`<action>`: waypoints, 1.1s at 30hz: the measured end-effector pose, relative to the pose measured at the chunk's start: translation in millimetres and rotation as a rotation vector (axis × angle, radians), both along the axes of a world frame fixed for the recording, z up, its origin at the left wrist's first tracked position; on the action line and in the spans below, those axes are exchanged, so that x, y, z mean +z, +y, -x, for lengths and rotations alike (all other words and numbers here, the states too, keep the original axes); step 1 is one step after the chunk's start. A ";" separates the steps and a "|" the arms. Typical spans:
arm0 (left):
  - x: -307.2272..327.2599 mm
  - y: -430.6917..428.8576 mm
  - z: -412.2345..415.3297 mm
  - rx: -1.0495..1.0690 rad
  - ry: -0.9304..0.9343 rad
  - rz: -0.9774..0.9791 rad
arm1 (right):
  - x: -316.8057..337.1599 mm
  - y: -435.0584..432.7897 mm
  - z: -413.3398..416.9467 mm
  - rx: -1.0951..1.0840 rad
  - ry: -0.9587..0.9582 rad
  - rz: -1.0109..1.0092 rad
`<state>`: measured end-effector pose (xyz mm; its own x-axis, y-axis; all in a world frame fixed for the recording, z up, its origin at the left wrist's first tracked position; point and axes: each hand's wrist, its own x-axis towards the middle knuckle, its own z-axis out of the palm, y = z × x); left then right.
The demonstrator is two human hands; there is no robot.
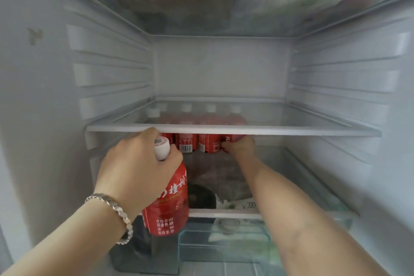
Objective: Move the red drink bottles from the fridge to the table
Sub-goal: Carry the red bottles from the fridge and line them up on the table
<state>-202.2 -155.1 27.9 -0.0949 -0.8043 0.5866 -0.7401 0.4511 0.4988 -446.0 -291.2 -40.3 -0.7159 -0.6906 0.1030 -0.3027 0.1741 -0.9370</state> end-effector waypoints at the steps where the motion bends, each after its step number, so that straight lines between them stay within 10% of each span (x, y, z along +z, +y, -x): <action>1: 0.0 -0.1 -0.2 -0.001 0.003 0.004 | 1.5 7.0 -2.8 -0.001 0.040 0.015; 21: -0.5 0.5 -7.9 -0.113 -0.252 0.257 | 6.7 158.7 -66.0 0.399 -0.091 0.188; 33: 4.9 1.5 -22.8 -0.207 -0.367 0.374 | 0.3 198.6 -91.2 0.463 0.303 0.330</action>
